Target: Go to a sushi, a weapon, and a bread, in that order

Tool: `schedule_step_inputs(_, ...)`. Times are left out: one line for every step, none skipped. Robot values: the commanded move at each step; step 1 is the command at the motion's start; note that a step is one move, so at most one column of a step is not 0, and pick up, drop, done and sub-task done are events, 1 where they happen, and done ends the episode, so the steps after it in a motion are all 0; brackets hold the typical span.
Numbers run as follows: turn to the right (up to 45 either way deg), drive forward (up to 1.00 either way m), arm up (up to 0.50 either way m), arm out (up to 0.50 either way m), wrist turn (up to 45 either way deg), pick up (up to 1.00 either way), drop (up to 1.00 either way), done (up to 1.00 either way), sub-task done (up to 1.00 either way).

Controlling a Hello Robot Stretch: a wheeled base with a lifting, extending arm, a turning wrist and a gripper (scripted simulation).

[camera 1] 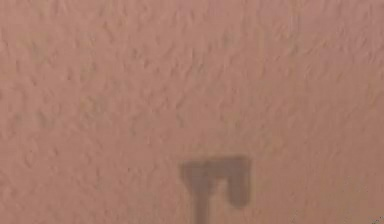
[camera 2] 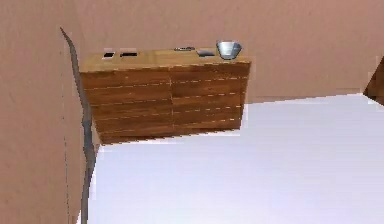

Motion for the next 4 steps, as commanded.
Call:
schedule_step_inputs(-45.0, 0.0, 0.0, 0.0, 0.0, 0.0, 0.0, 0.0, 0.0)
schedule_step_inputs(-45.0, 0.0, 0.0, 0.0, 0.0, 0.0, 0.0, 0.0, 0.0)
schedule_step_inputs(-6.0, 0.0, 0.0, 0.0, 0.0, 0.0, 0.0, 0.0, 0.0)
schedule_step_inputs(0.0, 1.0, 0.0, 0.0, 0.0, 0.0, 0.0, 0.0, 0.0)
